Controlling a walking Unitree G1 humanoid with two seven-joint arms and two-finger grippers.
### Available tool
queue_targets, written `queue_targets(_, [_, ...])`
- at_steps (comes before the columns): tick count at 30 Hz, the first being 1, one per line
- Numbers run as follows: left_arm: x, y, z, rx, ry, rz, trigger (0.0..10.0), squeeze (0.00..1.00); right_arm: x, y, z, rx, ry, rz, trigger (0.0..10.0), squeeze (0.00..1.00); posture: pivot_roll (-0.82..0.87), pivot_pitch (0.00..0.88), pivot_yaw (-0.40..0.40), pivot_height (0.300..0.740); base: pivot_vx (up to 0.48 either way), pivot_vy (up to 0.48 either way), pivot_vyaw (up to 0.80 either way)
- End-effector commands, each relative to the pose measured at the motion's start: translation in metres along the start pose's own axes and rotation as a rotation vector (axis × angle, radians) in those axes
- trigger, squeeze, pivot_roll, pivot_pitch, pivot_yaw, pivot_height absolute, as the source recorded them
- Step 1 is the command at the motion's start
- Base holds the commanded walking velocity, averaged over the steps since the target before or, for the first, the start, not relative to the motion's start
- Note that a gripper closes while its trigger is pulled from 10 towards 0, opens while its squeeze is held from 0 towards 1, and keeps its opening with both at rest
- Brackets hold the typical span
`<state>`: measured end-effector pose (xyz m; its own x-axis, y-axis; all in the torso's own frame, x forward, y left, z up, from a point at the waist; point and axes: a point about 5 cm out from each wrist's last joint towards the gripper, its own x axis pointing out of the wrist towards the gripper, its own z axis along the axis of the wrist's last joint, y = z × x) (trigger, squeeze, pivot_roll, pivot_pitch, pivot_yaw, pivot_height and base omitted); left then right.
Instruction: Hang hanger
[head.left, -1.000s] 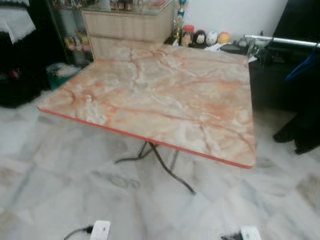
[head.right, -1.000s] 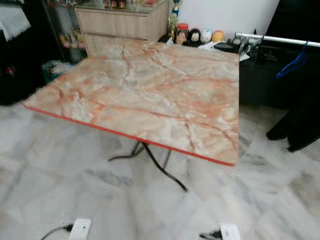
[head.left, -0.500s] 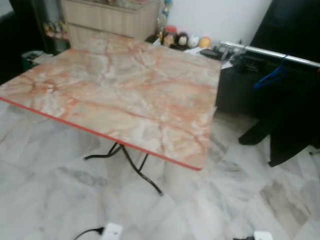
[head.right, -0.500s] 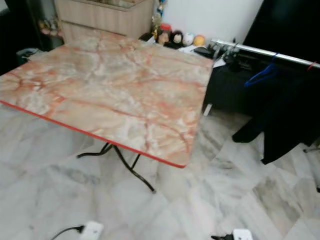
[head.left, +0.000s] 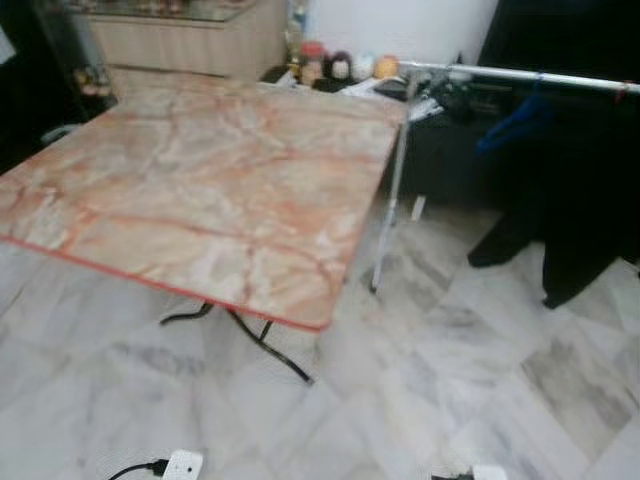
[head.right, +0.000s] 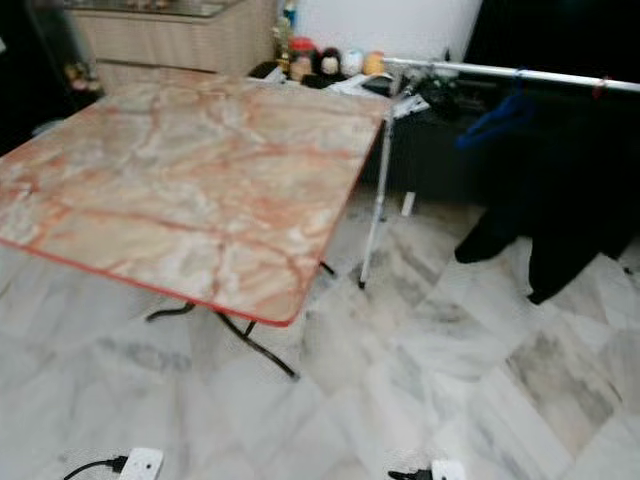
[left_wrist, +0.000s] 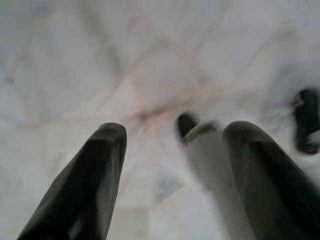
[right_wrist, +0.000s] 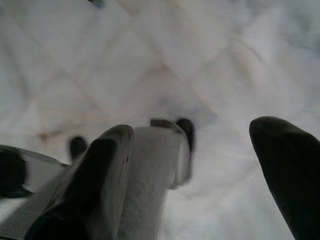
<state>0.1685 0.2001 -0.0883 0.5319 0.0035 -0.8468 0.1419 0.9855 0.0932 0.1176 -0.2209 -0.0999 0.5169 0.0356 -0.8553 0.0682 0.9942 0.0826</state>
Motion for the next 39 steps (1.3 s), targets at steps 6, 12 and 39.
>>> queue_targets(6, [0.001, -0.013, -0.001, -0.054, 0.002, -0.015, 10.0, 0.00, -0.002, -0.012, 0.009, -0.027, -0.029, -0.018, 10.0, 0.00, -0.03, 0.000, -0.042, 0.727, 0.000, -0.265, 0.00])
queue_targets(12, [0.000, -0.009, -0.007, -0.044, 0.020, -0.012, 10.0, 0.00, -0.001, -0.010, 0.009, -0.006, -0.031, -0.028, 10.0, 0.00, -0.04, 0.000, -0.025, 0.727, 0.000, -0.266, 0.00])
queue_targets(39, [0.000, -0.001, -0.005, -0.068, 0.025, 0.014, 10.0, 0.00, 0.001, -0.007, 0.013, 0.001, -0.035, -0.078, 10.0, 0.00, -0.06, 0.000, -0.011, 0.727, 0.000, -0.137, -0.35])
